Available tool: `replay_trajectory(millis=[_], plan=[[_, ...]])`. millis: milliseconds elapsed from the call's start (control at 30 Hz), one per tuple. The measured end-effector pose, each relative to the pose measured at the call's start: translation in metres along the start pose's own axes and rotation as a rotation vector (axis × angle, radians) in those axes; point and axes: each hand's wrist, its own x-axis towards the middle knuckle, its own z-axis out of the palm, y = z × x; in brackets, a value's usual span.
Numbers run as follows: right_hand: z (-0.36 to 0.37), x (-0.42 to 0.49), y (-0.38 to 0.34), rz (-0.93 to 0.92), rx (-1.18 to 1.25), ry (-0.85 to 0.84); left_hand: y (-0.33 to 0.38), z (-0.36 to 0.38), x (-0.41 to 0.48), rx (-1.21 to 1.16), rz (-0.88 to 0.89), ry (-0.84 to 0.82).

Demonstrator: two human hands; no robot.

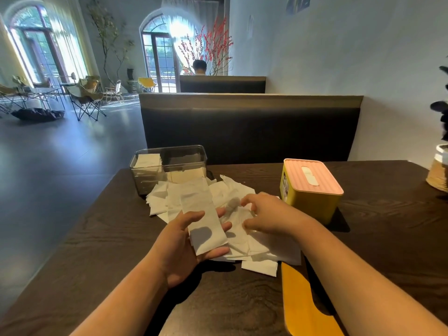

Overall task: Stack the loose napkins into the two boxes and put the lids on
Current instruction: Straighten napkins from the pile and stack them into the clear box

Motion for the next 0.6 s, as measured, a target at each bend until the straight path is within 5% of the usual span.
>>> replay_trajectory(millis=[600], plan=[[0.004, -0.008, 0.01, -0.207, 0.318, 0.149, -0.001, -0.005, 0.007, 0.068, 0.099, 0.108]])
